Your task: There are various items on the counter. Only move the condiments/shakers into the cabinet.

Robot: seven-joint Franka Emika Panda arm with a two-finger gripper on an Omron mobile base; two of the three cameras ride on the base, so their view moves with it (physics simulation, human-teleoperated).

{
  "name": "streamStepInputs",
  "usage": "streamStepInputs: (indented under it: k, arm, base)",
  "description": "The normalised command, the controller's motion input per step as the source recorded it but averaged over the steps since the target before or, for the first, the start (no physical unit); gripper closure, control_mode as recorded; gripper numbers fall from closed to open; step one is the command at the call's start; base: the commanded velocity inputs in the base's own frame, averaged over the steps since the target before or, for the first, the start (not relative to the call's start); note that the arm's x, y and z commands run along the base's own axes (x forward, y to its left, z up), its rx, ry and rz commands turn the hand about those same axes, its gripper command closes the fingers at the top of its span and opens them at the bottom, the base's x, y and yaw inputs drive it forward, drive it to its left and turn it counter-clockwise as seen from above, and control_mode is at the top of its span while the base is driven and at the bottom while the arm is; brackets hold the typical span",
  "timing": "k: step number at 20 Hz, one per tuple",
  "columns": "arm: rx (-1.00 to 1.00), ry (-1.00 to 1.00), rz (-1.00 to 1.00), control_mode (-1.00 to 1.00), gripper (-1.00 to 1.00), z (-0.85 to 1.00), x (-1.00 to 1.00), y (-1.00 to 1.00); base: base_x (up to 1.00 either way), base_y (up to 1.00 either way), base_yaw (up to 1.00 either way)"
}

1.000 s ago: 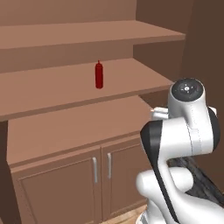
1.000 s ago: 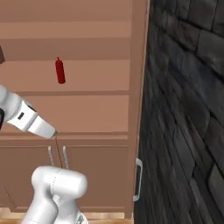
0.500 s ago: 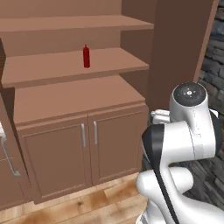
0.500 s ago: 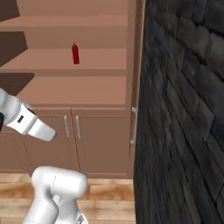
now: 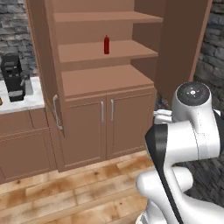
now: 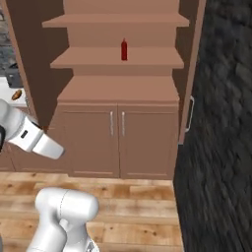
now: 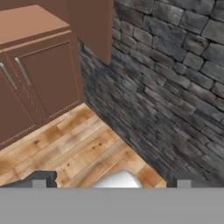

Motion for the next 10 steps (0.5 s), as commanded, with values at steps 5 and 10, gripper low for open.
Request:
streamStepInputs:
  k: [5, 10]
  arm:
    - [0.00, 0.00, 0.00, 1.00, -1.00, 0.00, 0.00, 0.00]
    - [0.00, 0.00, 0.00, 1.00, -1.00, 0.00, 0.00, 0.00]
  base:
    - [-0.29, 1.00, 0.00]
    - [-0.01, 1.00, 0.00]
